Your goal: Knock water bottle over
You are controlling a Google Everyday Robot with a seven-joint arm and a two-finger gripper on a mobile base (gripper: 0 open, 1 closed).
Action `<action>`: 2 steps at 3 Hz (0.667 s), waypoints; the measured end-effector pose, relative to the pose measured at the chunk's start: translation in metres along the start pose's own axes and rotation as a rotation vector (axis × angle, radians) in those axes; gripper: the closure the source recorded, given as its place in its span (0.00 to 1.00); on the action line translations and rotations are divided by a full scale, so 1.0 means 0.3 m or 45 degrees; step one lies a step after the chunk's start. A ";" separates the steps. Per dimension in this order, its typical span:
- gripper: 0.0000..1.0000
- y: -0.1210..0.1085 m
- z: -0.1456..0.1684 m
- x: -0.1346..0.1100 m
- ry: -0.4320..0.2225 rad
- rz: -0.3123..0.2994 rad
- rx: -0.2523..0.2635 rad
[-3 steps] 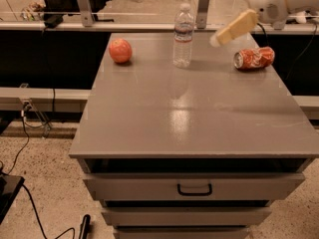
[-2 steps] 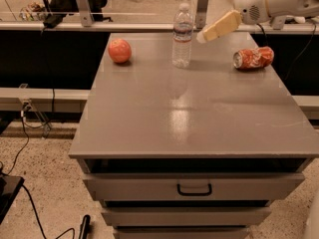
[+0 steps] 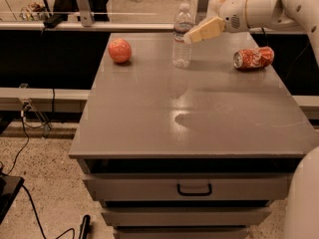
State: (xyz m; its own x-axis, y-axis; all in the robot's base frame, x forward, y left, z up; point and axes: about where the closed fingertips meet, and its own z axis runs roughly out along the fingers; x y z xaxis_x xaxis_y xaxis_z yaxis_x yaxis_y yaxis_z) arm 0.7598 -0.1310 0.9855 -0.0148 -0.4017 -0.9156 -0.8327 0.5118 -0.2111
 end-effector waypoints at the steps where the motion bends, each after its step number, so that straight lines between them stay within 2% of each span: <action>1: 0.00 -0.007 0.061 0.024 -0.064 0.046 0.006; 2: 0.00 -0.007 0.101 0.024 -0.126 0.057 0.005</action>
Offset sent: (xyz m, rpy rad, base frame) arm 0.0238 0.0231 -0.0200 0.1636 -0.0478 0.0023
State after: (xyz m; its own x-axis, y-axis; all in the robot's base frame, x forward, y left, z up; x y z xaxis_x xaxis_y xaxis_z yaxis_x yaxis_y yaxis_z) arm 0.7783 -0.1120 0.9688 0.0030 -0.3015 -0.9535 -0.8304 0.5304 -0.1703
